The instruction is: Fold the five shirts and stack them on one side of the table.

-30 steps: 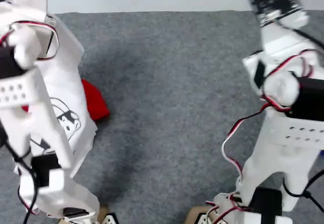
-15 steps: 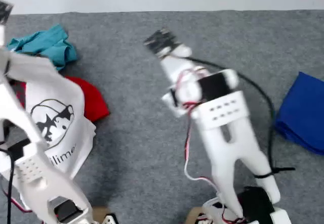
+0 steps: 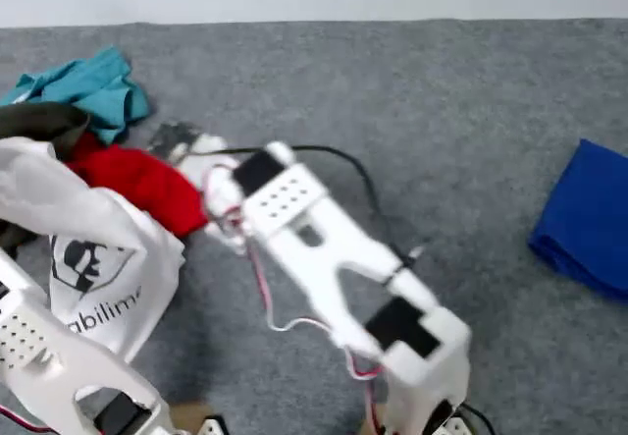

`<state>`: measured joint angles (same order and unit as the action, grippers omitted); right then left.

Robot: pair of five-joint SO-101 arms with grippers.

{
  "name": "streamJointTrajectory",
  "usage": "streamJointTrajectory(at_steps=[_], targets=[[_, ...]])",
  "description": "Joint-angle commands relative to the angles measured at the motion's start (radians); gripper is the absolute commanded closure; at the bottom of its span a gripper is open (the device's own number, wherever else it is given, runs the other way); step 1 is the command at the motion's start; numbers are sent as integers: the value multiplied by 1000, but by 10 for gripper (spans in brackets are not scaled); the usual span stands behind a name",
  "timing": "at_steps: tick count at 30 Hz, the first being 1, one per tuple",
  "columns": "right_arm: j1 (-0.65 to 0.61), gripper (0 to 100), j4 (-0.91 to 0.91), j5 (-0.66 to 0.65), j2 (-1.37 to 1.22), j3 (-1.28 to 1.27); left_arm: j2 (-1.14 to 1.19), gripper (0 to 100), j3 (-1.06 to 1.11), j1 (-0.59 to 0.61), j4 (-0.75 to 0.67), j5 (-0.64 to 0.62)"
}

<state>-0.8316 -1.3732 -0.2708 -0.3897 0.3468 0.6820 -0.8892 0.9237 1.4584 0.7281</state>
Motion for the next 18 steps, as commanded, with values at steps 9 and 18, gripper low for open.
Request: streamJointTrajectory(at_steps=[9,18], targets=[[-148,828,8,18,-364,457,3,996,-8,6,12,2],[-162,827,21,17,-631,717,2,996,-8,6,17,2]])
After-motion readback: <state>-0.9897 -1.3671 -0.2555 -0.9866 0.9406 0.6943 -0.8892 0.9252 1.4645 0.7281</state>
